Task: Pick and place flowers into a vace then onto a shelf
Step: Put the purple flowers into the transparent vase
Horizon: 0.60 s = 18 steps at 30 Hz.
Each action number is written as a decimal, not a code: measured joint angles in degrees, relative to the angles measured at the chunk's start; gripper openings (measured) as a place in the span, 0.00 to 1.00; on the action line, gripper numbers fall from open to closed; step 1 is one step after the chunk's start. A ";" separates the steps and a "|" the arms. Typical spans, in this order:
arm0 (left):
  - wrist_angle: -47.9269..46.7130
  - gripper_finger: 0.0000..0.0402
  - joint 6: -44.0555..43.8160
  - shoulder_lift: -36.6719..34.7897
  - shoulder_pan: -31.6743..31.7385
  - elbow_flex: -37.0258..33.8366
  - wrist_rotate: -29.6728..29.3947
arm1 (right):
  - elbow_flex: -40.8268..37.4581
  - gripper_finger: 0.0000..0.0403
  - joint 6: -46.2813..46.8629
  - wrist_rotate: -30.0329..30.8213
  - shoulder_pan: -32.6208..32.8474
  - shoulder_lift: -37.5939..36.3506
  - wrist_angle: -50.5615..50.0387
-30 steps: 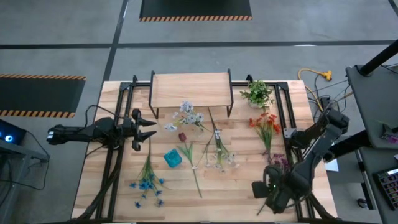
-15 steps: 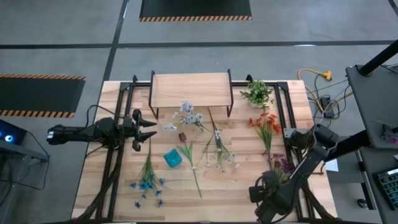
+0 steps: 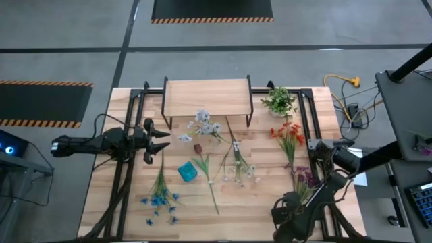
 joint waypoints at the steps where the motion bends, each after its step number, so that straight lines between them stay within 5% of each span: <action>1: -0.02 0.43 -0.02 0.00 -0.01 0.00 0.00 | 0.00 0.56 0.47 -0.22 0.34 0.05 0.05; 18: 0.18 0.43 -0.02 0.00 0.00 0.00 -0.01 | -0.07 0.56 1.44 1.85 -0.97 7.47 -0.89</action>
